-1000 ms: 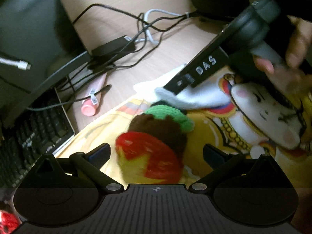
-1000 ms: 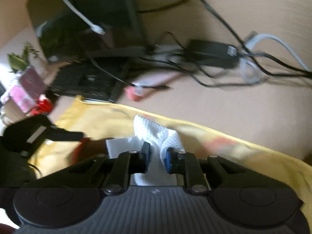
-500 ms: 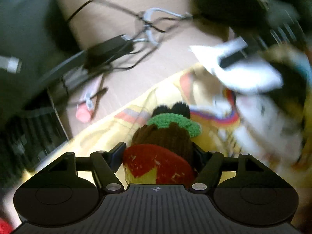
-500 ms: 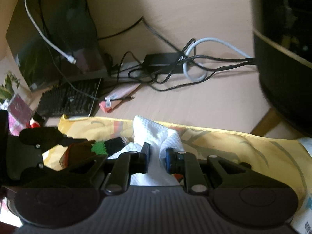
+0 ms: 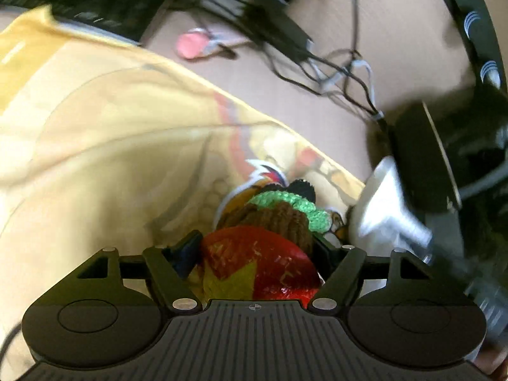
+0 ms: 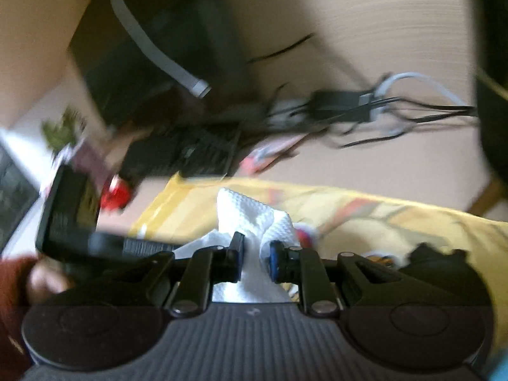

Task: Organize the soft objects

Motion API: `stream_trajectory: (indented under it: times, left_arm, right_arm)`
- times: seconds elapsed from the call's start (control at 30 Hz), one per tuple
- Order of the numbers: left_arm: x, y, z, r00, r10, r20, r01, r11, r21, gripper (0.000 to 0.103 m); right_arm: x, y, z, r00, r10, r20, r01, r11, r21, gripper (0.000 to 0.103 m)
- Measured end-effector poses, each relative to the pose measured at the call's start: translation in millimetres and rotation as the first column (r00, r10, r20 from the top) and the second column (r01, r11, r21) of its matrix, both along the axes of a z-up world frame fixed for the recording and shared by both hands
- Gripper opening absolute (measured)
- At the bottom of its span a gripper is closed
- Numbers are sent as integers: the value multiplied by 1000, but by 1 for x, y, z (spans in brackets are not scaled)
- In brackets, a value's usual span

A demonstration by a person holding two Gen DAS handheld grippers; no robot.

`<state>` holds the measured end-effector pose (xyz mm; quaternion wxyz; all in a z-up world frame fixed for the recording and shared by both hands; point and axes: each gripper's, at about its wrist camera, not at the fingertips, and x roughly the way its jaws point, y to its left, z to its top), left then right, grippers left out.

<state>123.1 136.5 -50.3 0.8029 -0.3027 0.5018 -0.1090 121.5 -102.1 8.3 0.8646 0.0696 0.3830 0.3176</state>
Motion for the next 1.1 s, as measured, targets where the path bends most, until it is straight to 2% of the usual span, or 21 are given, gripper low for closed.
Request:
stream_trajectory:
  times: [0.17,0.3,0.4,0.5,0.57,0.63,0.67,0.73,0.8,0.83,0.9,1.03,1.1]
  left_arm:
    - [-12,31,-1,987,160,-23,-161,986,-32,87]
    - [-14,53,-4,973,225,-45,-228,970,-82,91]
    - [-13,53,-3,974,224,-34,-226,971,-72,91]
    - [-11,54,-3,974,227,-12,-227,973,-48,92]
    - [-8,52,2,984,178,21,-178,984,-24,93]
    - [-5,44,13,991,108,76,-113,991,72,94]
    - [-3,38,20,992,65,112,-81,986,148,94]
    - [-2,23,33,982,-38,185,-22,949,313,94]
    - [0,7,40,962,-163,220,48,891,451,96]
    - [3,0,40,951,-214,222,79,866,494,97]
    - [9,-9,38,937,-274,218,123,840,528,97]
    - [23,-19,25,940,-292,178,164,841,515,97]
    - [28,-26,18,937,-310,158,185,829,527,97]
  right_arm:
    - [-4,35,-1,989,148,30,-146,987,-64,18]
    - [-11,63,1,959,271,84,-260,958,-120,18]
    - [0,77,-7,957,275,90,-256,951,-174,18]
    - [24,79,-21,973,229,35,-218,957,-192,18]
    - [39,77,-32,981,192,6,-186,959,-214,18]
    - [49,73,-41,986,166,-18,-166,961,-219,18]
    - [52,71,-43,987,161,-25,-163,963,-214,18]
    - [51,67,-44,988,155,-17,-155,962,-223,18]
    - [51,61,-45,992,128,-14,-128,965,-228,18]
    - [50,57,-43,994,108,-19,-110,970,-219,17]
    - [49,44,-37,997,63,-35,-68,982,-177,17]
    - [44,10,-21,998,-33,-54,28,996,-87,17]
    - [39,-7,-16,995,-80,-61,76,995,-64,17]
